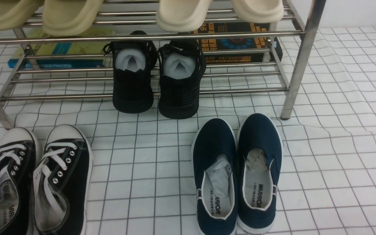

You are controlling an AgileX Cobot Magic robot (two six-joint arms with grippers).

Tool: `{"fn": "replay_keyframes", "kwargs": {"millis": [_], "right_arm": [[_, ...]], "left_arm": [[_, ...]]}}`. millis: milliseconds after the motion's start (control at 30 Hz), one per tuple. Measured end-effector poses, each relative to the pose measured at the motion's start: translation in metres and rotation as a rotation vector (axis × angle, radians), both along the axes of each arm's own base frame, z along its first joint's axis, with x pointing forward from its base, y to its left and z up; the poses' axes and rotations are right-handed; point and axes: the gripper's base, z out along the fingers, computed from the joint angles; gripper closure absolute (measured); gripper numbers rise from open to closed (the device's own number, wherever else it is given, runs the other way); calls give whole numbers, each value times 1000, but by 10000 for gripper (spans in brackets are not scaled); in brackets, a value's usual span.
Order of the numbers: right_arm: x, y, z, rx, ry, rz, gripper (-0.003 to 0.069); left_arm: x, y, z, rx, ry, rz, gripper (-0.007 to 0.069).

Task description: Take the shoes off the shelf with your hand from the white checkered tablecloth.

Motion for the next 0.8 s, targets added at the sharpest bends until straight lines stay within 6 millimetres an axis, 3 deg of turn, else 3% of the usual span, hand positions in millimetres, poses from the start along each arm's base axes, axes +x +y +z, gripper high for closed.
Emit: {"fn": "replay_keyframes", "kwargs": {"millis": [367,467,633,800], "right_arm": [[0,0,0,0,0,0,420],[0,0,0,0,0,0,420],[0,0,0,0,0,0,420],[0,0,0,0,0,0,420]], "left_arm": [[2,-7,-4,-71,10,-44,602],[14,-16,-12,-128,-89,-116,597],[33,-27,-39,-226,-217,-184,592],[36,-26,-95,-209,-218,-151,585]]}}
